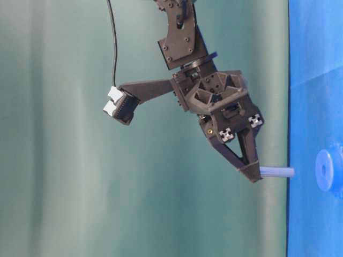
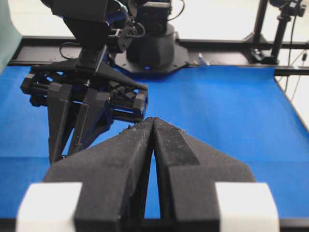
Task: Insert the shaft placed at a random location into the center hole of the small gear at another random location.
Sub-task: 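Carry the shaft left with the right gripper above the blue gear's hole, then lower the shaft into the gear's center hole with the right gripper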
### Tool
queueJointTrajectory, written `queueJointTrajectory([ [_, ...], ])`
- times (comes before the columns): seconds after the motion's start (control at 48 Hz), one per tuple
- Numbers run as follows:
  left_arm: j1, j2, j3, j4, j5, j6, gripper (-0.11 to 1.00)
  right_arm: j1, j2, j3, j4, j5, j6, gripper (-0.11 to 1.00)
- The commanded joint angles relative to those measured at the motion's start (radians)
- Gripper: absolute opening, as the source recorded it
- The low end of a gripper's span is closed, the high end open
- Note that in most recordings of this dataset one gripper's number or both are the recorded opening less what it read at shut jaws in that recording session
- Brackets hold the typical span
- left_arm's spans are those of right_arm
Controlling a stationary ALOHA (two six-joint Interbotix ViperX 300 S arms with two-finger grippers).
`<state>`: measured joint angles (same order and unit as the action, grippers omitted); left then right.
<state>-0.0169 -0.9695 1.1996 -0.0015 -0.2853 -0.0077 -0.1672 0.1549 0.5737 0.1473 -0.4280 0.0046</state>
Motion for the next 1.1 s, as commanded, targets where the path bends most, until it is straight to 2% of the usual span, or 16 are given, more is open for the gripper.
queueJointTrajectory([
  [0.0, -0.003, 0.005, -0.011, 0.000, -0.005, -0.002, 0.00, 0.000, -0.014, -0.018, -0.002, -0.005, -0.002, 0.03],
  [0.438, -0.002, 0.005, -0.006, 0.000, -0.006, -0.020, 0.00, -0.011, 0.069, -0.018, 0.003, -0.055, -0.002, 0.03],
  [1.084, -0.003, 0.005, -0.003, 0.000, -0.005, -0.023, 0.00, -0.012, 0.115, -0.018, 0.014, -0.058, 0.006, 0.03],
])
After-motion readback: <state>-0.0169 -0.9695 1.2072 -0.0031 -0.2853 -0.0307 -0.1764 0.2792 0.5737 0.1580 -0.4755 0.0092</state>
